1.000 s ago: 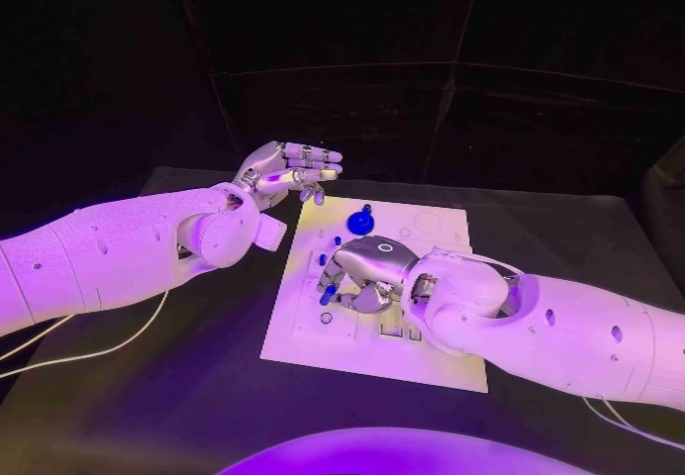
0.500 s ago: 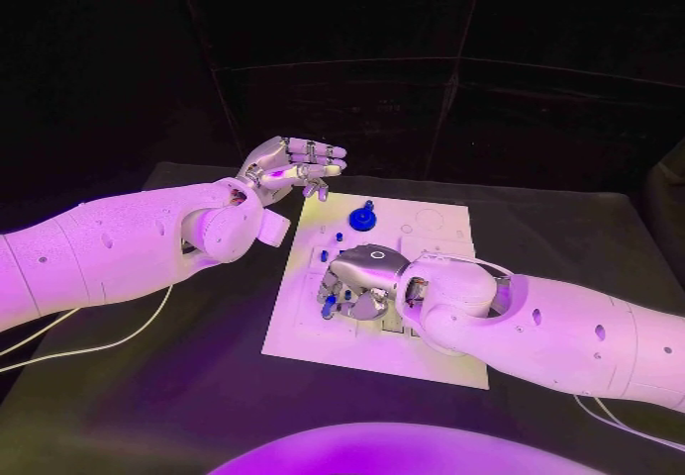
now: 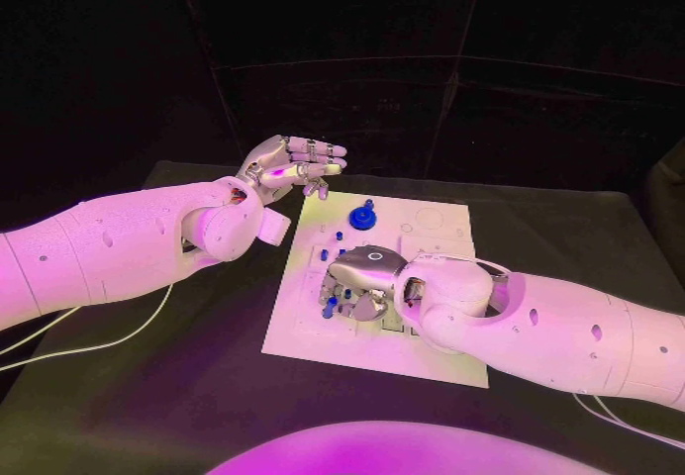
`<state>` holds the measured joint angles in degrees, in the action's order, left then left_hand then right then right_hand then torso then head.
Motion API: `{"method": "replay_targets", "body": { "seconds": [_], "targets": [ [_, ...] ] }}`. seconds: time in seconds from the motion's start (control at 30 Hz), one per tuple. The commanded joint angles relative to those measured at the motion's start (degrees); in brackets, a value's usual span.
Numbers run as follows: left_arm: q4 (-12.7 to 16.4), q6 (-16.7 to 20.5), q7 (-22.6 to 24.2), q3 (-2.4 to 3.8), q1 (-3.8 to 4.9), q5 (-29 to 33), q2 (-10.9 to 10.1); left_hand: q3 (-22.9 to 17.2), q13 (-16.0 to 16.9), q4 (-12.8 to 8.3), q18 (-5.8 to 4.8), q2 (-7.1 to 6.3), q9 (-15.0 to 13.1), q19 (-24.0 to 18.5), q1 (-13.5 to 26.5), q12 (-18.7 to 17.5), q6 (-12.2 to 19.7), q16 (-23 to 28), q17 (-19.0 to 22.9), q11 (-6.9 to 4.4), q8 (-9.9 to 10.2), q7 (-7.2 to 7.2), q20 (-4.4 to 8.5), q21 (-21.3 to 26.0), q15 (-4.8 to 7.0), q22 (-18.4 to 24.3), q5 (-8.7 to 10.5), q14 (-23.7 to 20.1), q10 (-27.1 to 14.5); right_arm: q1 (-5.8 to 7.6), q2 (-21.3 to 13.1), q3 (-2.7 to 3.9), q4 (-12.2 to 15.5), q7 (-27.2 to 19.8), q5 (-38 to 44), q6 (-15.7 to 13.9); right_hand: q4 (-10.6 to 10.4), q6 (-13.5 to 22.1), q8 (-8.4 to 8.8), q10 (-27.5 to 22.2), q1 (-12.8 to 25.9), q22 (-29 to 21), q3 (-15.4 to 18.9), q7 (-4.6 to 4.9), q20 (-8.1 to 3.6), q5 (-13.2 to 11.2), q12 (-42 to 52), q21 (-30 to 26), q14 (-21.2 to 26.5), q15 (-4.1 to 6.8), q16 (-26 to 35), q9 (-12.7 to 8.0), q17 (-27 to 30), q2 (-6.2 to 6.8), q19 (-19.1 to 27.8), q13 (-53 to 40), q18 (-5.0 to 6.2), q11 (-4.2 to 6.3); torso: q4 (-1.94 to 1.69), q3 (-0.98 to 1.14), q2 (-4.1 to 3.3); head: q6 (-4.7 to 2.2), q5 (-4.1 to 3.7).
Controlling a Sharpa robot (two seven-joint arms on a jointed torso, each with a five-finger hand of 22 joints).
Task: Assemble the parts on the task board
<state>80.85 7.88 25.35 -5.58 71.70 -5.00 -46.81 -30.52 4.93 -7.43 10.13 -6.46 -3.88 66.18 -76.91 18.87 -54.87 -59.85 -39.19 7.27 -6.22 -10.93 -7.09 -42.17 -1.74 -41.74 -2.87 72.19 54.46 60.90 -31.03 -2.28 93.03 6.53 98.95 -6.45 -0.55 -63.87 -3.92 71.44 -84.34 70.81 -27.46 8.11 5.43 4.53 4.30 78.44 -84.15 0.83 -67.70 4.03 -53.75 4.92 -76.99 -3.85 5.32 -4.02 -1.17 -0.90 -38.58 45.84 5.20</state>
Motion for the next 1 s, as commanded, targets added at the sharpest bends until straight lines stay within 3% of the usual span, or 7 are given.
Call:
{"method": "replay_targets", "body": {
  "seconds": [0.03, 0.43, 0.7, 0.77, 0.83, 0.9, 1.0],
  "targets": [
    [0.02, -0.7, 0.15, 0.05, 0.08, 0.22, 0.05, 0.08, -0.05, -0.29, 0.42, 0.49, -0.01, -0.41, 0.08, 0.34, 0.22, 0.12, 0.05, -0.11, -0.36, -0.06, -0.06, 0.31, 0.1, 0.06, -0.28, -0.46, -0.41, 0.03, 0.23, 0.0, -0.04, 1.25, 2.66, 0.96, -0.04, 0.0, 0.01, 0.08, 0.28, -0.1, -0.43, 0.52, 0.23, 0.33, -0.13, -0.04, -0.36, -0.36, -0.1, 0.04, 0.09, -0.49, 0.11, -0.07, -0.76, -0.33, 0.02, -0.03, 0.0, 0.02, -0.04],
    [0.05, -0.81, 0.01, 0.05, 0.08, 0.22, 0.0, 0.08, -0.05, -0.29, 0.42, 0.49, -0.01, -0.41, 0.08, 0.34, 0.22, 0.12, 0.05, -0.11, -0.36, -0.06, -0.06, 0.31, 0.1, 0.06, -0.28, -0.46, -0.41, -0.08, 1.33, -0.36, 0.05, 1.97, 5.61, 1.05, 0.12, 0.29, 0.14, -0.11, 0.95, -0.37, -0.43, 0.6, 0.35, 0.25, -0.39, -0.21, -0.22, -0.48, 0.04, 0.0, 0.4, 0.0, 0.42, -0.07, -0.69, -0.43, -0.02, -0.05, 0.04, 0.04, -0.09],
    [0.06, -0.86, -0.06, 0.05, 0.08, 0.22, -0.06, 0.16, -0.07, -0.3, 0.42, 0.52, -0.01, -0.42, 0.18, 0.47, 0.26, 0.11, 0.17, -0.1, -0.4, -0.07, -0.06, 0.31, 0.09, 0.06, -0.28, -0.47, -0.52, -0.09, 1.5, -0.52, 0.16, 1.32, 6.27, 1.31, -0.7, 3.59, 0.43, -5.69, 5.17, -4.61, 1.65, 1.51, 1.2, 3.57, -0.85, -3.02, 0.75, -1.61, 1.78, -0.34, 3.31, 3.57, 3.76, 0.37, 0.26, -1.65, 0.01, -0.02, 0.04, 0.02, -0.12],
    [0.06, -0.88, -0.08, 0.05, 0.08, 0.22, -0.09, 0.16, -0.07, -0.3, 0.42, 0.52, -0.01, -0.42, 0.18, 0.47, 0.26, 0.11, 0.17, -0.1, -0.4, -0.07, -0.06, 0.31, 0.09, 0.06, -0.28, -0.47, -0.52, -0.1, 1.39, -0.55, 0.27, 1.05, 6.19, 0.56, -0.76, 6.41, 0.37, -10.64, 6.12, -10.45, 3.33, 1.86, 1.87, 4.94, -0.4, -7.17, 3.1, -2.22, 6.56, -0.37, 9.9, 4.71, 8.13, 0.21, 1.54, -2.5, 0.04, -0.04, 0.02, 0.0, -0.15],
    [0.06, -0.93, -0.1, 0.05, 0.08, 0.22, -0.11, 0.16, -0.07, -0.3, 0.42, 0.52, -0.01, -0.42, 0.18, 0.47, 0.26, 0.11, 0.17, -0.1, -0.4, -0.07, -0.06, 0.31, 0.09, 0.06, -0.28, -0.47, -0.52, -0.1, 1.18, -0.57, 0.51, 1.09, 6.17, -1.12, -0.89, 8.45, 0.38, -13.1, 6.88, -14.56, 5.43, 1.77, 2.14, 6.05, -0.44, -10.3, 4.81, -2.4, 10.06, -0.35, 14.6, 5.3, 11.11, 0.21, 2.44, -2.63, 0.05, -0.01, 0.02, -0.04, -0.14],
    [0.05, -1.01, -0.14, 0.05, 0.08, 0.22, -0.13, 0.16, -0.07, -0.3, 0.42, 0.52, -0.01, -0.42, 0.18, 0.47, 0.26, 0.11, 0.17, -0.1, -0.4, -0.07, -0.06, 0.31, 0.09, 0.06, -0.28, -0.47, -0.52, -0.16, 0.8, -0.58, 0.96, 1.18, 6.18, -3.23, -1.18, 9.58, 0.23, -14.98, 7.42, -18.51, 8.94, 1.7, 2.38, 8.66, 0.42, -13.69, 6.48, -2.43, 13.65, -0.18, 19.19, 5.42, 13.71, -0.02, 3.16, -2.78, 0.06, 0.03, 0.0, -0.06, -0.16],
    [-0.02, -1.13, -0.21, 0.05, 0.08, 0.22, -0.17, 0.18, -0.08, -0.29, 0.41, 0.53, -0.01, -0.42, 0.23, 0.5, 0.27, 0.13, 0.23, -0.09, -0.41, -0.06, -0.07, 0.32, 0.09, 0.06, -0.28, -0.48, -0.56, -0.32, -0.29, -0.59, 2.11, 1.37, 6.11, -7.1, -1.79, 10.8, 0.27, -16.83, 7.37, -21.69, 13.92, 1.31, 2.43, 9.91, 1.76, -16.53, 7.48, -2.62, 16.45, -0.18, 23.04, 4.75, 15.06, -0.06, 3.66, -2.82, -0.04, 0.09, -0.03, -0.22, -0.25]
  ]
}}
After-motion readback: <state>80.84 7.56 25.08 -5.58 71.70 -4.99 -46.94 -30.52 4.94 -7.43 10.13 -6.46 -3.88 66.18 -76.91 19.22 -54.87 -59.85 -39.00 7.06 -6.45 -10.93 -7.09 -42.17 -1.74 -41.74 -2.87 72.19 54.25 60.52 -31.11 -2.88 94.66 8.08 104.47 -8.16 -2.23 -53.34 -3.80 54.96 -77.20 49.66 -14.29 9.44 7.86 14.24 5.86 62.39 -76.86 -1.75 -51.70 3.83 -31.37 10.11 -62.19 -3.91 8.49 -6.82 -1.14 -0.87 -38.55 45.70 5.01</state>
